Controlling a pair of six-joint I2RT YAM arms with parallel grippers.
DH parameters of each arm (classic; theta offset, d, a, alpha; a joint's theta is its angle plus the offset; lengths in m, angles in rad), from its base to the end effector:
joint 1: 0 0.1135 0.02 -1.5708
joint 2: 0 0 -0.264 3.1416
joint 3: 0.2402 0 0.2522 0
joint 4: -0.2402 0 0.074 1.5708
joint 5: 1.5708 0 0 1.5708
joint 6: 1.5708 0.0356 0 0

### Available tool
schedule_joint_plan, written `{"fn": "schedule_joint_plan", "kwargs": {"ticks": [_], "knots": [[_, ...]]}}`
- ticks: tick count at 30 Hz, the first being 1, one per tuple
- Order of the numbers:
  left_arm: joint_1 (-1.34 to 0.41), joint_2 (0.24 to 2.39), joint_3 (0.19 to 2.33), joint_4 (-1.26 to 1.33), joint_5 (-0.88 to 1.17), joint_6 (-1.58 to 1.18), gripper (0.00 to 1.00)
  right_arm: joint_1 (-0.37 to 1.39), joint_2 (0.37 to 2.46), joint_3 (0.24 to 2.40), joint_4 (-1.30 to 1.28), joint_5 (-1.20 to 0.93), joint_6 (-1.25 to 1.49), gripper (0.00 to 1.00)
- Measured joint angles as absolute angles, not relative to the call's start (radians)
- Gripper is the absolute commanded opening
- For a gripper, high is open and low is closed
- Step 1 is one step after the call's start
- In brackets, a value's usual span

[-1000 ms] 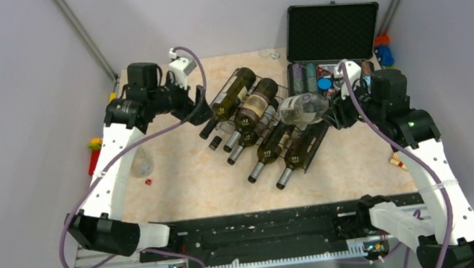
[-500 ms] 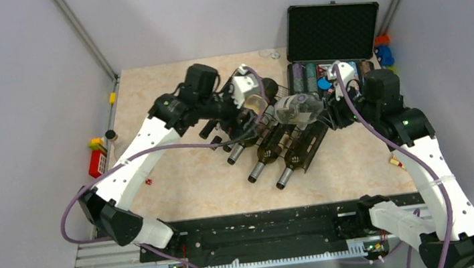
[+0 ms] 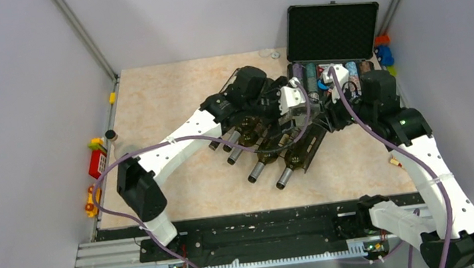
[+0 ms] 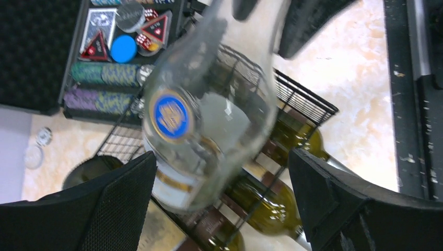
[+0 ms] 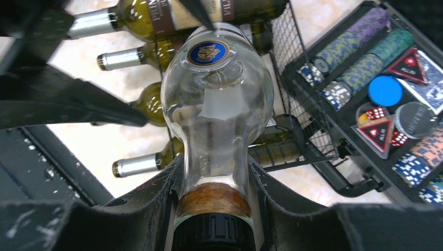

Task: Put the wine bottle on the wine rack
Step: Place the wine bottle in the wine rack.

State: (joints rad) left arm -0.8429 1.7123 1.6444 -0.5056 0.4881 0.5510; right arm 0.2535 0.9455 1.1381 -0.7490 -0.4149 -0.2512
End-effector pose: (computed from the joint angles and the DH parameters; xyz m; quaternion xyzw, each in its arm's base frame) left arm 0.2498 -0.3055 0.3609 0.6356 0.5793 -0.2774 0.4283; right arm 0.1754 0.0603 0.3770 -0.3104 0.8033 0.1806 0.4751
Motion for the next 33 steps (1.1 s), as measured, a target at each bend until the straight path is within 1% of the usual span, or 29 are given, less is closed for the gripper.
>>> {"fn": "schedule_joint_plan", "kwargs": {"ticks": [3, 9, 13, 14, 15, 17, 21, 23, 25, 27, 28, 30, 33], "knots": [[-0.854, 1.741, 1.650, -0.464, 0.473, 0.587, 0.99, 0.255, 0.944, 1.132, -0.753, -0.457, -0.252, 0.00], [-0.873, 1.784, 1.692, -0.500, 0.472, 0.642, 0.98, 0.258, 0.943, 1.119, -0.754, -0.475, -0.269, 0.00], [-0.883, 1.785, 1.694, -0.508, 0.460, 0.675, 0.86, 0.258, 0.933, 1.106, -0.748, -0.478, -0.270, 0.00], [-0.884, 1.785, 1.694, -0.510, 0.458, 0.677, 0.83, 0.258, 0.931, 1.103, -0.749, -0.478, -0.271, 0.00], [-0.886, 1.785, 1.694, -0.512, 0.456, 0.682, 0.77, 0.258, 0.929, 1.101, -0.748, -0.479, -0.273, 0.01], [-0.886, 1.785, 1.693, -0.512, 0.455, 0.683, 0.65, 0.258, 0.928, 1.100, -0.748, -0.480, -0.277, 0.09], [-0.886, 1.782, 1.687, -0.505, 0.457, 0.680, 0.32, 0.257, 0.925, 1.100, -0.752, -0.481, -0.280, 0.24], [-0.886, 1.774, 1.672, -0.489, 0.459, 0.673, 0.22, 0.257, 0.922, 1.100, -0.754, -0.483, -0.282, 0.35], [-0.887, 1.764, 1.655, -0.468, 0.459, 0.659, 0.14, 0.257, 0.917, 1.100, -0.752, -0.486, -0.285, 0.46], [-0.888, 1.749, 1.632, -0.442, 0.458, 0.644, 0.06, 0.257, 0.910, 1.100, -0.747, -0.498, -0.283, 0.53], [-0.888, 1.741, 1.618, -0.426, 0.455, 0.634, 0.01, 0.257, 0.902, 1.100, -0.746, -0.517, -0.280, 0.56], [-0.888, 1.725, 1.589, -0.394, 0.449, 0.614, 0.00, 0.257, 0.889, 1.100, -0.741, -0.541, -0.269, 0.61], [-0.885, 1.705, 1.551, -0.351, 0.436, 0.580, 0.00, 0.257, 0.876, 1.100, -0.723, -0.566, -0.252, 0.65]]}}
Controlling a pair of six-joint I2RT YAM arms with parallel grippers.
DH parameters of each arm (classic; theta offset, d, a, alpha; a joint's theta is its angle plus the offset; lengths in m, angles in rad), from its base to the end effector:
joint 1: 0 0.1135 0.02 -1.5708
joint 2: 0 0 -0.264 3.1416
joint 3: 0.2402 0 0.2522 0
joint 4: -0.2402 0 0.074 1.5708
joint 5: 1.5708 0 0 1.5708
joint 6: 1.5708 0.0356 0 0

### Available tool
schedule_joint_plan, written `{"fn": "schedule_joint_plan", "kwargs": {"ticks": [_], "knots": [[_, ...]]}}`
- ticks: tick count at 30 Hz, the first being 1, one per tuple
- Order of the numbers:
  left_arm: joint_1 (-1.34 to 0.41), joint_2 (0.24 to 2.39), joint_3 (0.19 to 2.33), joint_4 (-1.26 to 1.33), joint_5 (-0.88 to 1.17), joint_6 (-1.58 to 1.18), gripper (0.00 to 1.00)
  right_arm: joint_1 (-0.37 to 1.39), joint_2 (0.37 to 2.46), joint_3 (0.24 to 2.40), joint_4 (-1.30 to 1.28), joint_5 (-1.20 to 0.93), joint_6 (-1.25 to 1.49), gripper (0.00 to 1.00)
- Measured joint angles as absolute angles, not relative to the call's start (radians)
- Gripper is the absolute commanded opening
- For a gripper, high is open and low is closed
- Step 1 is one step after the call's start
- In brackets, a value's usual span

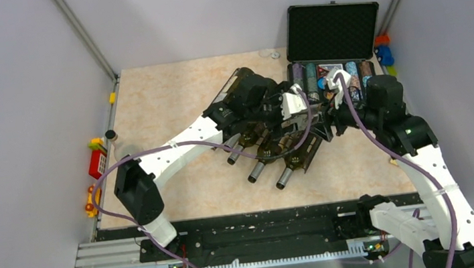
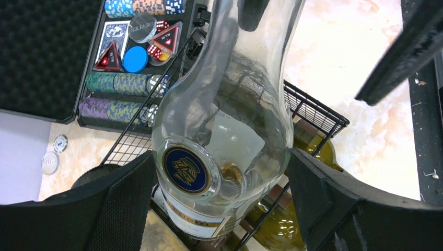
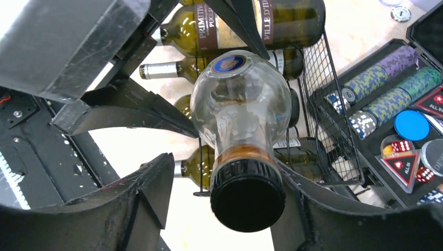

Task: Put the wine bottle on the wine rack
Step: Place the wine bottle in the wine rack.

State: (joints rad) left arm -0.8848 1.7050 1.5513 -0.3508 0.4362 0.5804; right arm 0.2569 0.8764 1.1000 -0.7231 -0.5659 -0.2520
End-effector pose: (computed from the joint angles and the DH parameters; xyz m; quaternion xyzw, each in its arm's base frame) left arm 0.2415 -0.3187 0.3455 0.6441 0.5515 -0.2594 0.4622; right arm 0.1576 0.0611 0.3794 -0.3458 0.7633 0.2413 0.4895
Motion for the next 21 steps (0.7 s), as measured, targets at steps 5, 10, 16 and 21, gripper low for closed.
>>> {"fn": "schedule_joint_plan", "kwargs": {"ticks": [5, 10, 16, 21], "knots": [[-0.881, 1.692, 1.525, -0.310, 0.418, 0.525, 0.00, 0.257, 0.876, 1.100, -0.682, -0.586, -0.216, 0.73], [-0.875, 1.691, 1.523, -0.292, 0.405, 0.474, 0.00, 0.251, 0.882, 1.100, -0.635, -0.584, -0.173, 0.68], [-0.862, 1.691, 1.522, -0.284, 0.398, 0.421, 0.00, 0.248, 0.915, 1.100, -0.559, -0.581, -0.132, 0.64], [-0.855, 1.684, 1.508, -0.268, 0.392, 0.396, 0.00, 0.248, 0.938, 1.100, -0.484, -0.587, -0.103, 0.60]]}}
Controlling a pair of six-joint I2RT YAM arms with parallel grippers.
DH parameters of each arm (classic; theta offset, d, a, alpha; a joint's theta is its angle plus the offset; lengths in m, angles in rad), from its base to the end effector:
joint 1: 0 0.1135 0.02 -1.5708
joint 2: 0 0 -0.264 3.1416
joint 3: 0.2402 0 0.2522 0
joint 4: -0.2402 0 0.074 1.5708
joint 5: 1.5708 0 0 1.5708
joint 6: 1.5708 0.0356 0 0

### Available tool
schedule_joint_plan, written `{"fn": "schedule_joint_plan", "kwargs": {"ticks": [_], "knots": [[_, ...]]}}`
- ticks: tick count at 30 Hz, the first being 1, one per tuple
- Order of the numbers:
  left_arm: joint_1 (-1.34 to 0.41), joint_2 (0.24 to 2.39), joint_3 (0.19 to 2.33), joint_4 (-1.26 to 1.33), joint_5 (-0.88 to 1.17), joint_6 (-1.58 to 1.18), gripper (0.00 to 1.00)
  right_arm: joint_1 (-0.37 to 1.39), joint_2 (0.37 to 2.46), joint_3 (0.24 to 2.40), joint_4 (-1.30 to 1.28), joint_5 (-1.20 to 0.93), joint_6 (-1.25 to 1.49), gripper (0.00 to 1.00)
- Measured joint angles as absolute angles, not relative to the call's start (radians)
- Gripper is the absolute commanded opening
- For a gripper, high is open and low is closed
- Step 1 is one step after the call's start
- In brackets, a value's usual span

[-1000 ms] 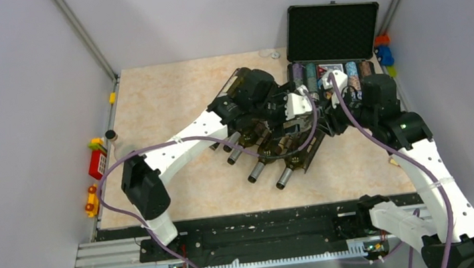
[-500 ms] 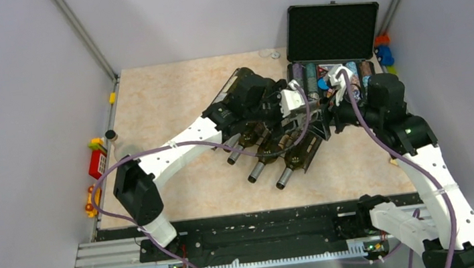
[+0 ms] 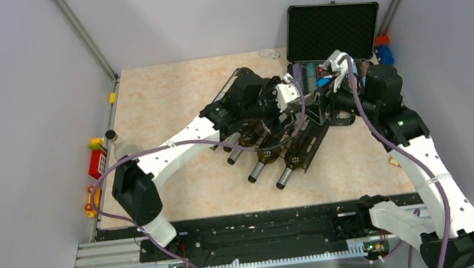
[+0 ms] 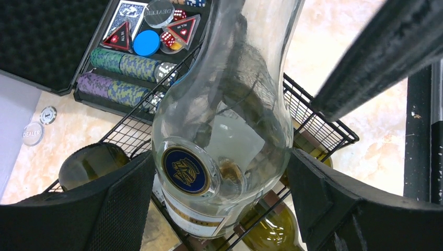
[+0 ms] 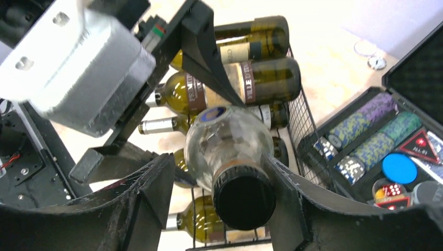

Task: Put the wine bottle on the wine rack
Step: Place the wine bottle in the wine rack.

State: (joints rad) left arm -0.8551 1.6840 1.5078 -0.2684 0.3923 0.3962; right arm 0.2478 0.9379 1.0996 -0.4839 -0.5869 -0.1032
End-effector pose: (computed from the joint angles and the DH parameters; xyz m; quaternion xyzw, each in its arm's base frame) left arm 0.2509 -0.3093 0.3460 0.5700 0.6114 -0.2796 0.4724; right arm 0.1835 0.0668 0.3922 -0.3021 0.7352 0.2745 0.5411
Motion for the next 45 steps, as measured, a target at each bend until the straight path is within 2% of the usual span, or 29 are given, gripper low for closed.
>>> {"fn": "schedule_joint_plan", "kwargs": {"ticks": [3, 6, 16, 22, 41, 45], "knots": [[-0.855, 1.682, 1.497, -0.252, 0.393, 0.393, 0.00, 0.248, 0.949, 1.099, -0.416, -0.594, -0.083, 0.55], [-0.852, 1.679, 1.488, -0.238, 0.393, 0.381, 0.00, 0.248, 0.963, 1.086, -0.337, -0.602, -0.059, 0.56], [-0.828, 1.678, 1.465, -0.183, 0.403, 0.296, 0.00, 0.248, 1.001, 1.006, -0.114, -0.639, 0.022, 0.71], [-0.807, 1.677, 1.448, -0.145, 0.419, 0.231, 0.00, 0.248, 1.014, 0.974, -0.034, -0.639, 0.067, 0.72], [-0.764, 1.599, 1.401, -0.057, 0.532, 0.019, 0.00, 0.234, 1.070, 0.903, 0.098, -0.606, 0.164, 0.62], [-0.780, 1.616, 1.394, -0.060, 0.557, -0.006, 0.00, 0.239, 1.071, 0.902, 0.105, -0.615, 0.182, 0.54]]}}
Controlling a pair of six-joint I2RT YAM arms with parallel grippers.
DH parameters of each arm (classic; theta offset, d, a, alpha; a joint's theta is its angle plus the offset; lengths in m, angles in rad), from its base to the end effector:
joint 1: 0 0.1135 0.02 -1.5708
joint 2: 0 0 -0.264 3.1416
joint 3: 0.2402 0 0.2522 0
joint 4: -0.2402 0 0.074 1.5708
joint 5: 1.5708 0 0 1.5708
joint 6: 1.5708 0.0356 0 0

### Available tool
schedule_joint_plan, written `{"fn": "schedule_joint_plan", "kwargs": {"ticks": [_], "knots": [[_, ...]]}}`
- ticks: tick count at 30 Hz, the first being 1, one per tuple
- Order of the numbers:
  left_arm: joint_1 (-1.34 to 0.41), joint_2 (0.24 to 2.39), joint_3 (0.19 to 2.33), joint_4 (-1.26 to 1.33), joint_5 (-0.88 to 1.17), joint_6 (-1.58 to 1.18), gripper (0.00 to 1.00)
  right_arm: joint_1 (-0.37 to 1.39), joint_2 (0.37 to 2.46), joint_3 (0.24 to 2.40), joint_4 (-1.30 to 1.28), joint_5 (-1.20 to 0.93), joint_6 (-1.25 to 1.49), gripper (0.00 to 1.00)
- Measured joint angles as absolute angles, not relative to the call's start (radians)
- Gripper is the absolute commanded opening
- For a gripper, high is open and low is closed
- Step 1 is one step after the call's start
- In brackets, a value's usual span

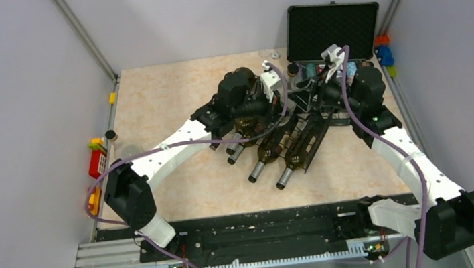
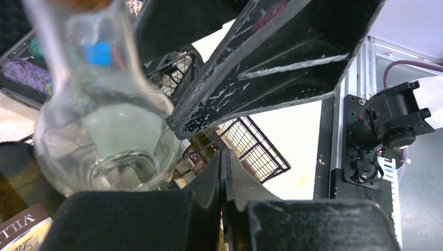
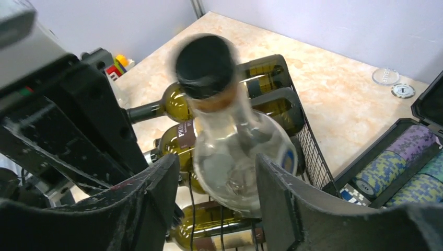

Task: Put the wine bottle on the wine rack
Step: Place the wine bottle in the wine rack.

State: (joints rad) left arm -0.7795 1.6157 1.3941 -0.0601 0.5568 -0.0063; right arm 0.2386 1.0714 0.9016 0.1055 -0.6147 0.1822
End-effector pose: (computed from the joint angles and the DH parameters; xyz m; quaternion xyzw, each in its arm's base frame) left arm 0.2600 -0.2834 0.3530 0.4427 0.6496 -0.4241 0.4496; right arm 0.2361 0.0786 0.3564 -0.2265 0.6892 0.3520 0.5915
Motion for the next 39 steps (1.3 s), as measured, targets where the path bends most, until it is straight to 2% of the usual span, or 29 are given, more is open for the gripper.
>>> {"fn": "schedule_joint_plan", "kwargs": {"ticks": [3, 8, 12, 19, 23, 26, 32, 35, 39], "knots": [[-0.780, 1.631, 1.392, -0.061, 0.564, -0.015, 0.00, 0.237, 1.071, 0.901, 0.107, -0.614, 0.191, 0.53], [-0.780, 1.633, 1.389, -0.068, 0.565, -0.017, 0.00, 0.240, 1.071, 0.901, 0.107, -0.622, 0.186, 0.63], [-0.780, 1.633, 1.387, -0.073, 0.565, -0.009, 0.00, 0.240, 1.072, 0.901, 0.107, -0.624, 0.168, 0.68], [-0.780, 1.632, 1.385, -0.089, 0.561, 0.030, 0.04, 0.246, 1.088, 0.910, 0.112, -0.627, 0.130, 0.67], [-0.780, 1.631, 1.385, -0.091, 0.556, 0.048, 0.05, 0.279, 1.116, 0.933, 0.125, -0.620, 0.102, 0.60], [-0.780, 1.629, 1.383, -0.092, 0.552, 0.057, 0.05, 0.305, 1.139, 0.948, 0.136, -0.613, 0.078, 0.50], [-0.780, 1.610, 1.372, -0.101, 0.542, 0.070, 0.08, 0.317, 1.157, 0.959, 0.167, -0.566, -0.001, 0.21], [-0.780, 1.605, 1.372, -0.104, 0.537, 0.077, 0.12, 0.318, 1.157, 0.966, 0.164, -0.562, -0.017, 0.00], [-0.778, 1.594, 1.372, -0.124, 0.529, 0.089, 0.23, 0.329, 1.161, 0.986, 0.130, -0.561, -0.045, 0.00]]}}
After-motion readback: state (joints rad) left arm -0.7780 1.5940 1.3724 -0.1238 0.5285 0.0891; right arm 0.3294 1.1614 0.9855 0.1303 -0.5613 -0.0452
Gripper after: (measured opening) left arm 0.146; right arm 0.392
